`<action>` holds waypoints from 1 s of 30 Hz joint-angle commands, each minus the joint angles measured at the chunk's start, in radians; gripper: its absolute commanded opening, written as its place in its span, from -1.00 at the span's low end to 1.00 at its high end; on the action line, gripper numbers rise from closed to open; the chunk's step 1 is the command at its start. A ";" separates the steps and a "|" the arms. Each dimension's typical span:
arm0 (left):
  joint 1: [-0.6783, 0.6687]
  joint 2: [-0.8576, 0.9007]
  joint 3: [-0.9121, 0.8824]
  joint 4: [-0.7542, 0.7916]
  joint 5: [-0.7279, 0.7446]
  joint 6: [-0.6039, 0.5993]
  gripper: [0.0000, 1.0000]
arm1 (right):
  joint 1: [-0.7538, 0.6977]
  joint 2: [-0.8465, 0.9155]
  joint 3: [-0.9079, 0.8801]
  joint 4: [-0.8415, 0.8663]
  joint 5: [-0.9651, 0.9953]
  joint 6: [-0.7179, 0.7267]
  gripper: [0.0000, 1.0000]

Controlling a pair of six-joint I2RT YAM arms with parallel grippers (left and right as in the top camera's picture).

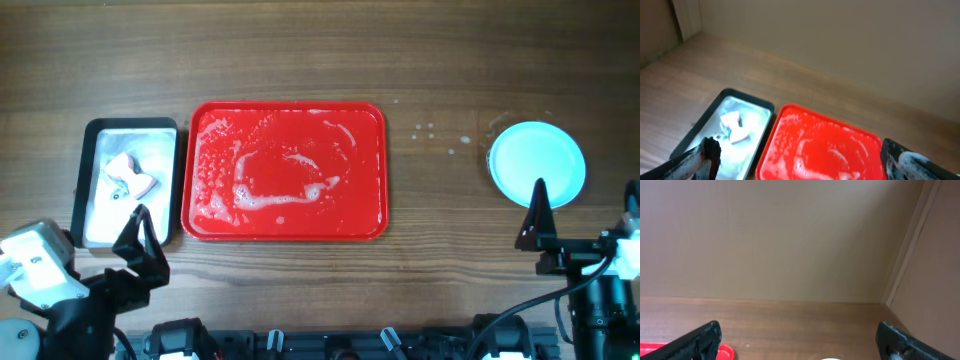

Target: Clean dirty plates on tray and stack at the side

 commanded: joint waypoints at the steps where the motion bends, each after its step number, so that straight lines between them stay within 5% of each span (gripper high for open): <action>1: -0.005 -0.005 0.007 -0.060 0.001 0.005 1.00 | 0.003 -0.005 0.000 0.019 -0.019 -0.009 0.99; 8: -0.005 -0.005 0.007 -0.220 0.001 0.005 1.00 | 0.003 -0.005 0.000 -0.191 -0.089 -0.011 0.99; 12: -0.005 -0.005 0.007 -0.307 0.001 0.005 1.00 | 0.003 -0.005 0.000 -0.465 -0.088 -0.013 0.99; 15: -0.005 -0.005 0.007 -0.348 0.001 0.005 1.00 | 0.003 -0.005 -0.001 -0.488 -0.081 -0.014 0.99; 21: -0.005 -0.005 0.007 -0.354 0.001 0.005 1.00 | 0.002 -0.005 -0.092 -0.211 -0.083 -0.124 0.99; 30: -0.005 -0.005 0.007 -0.354 0.001 0.005 1.00 | 0.000 -0.136 -0.616 0.468 -0.190 -0.138 1.00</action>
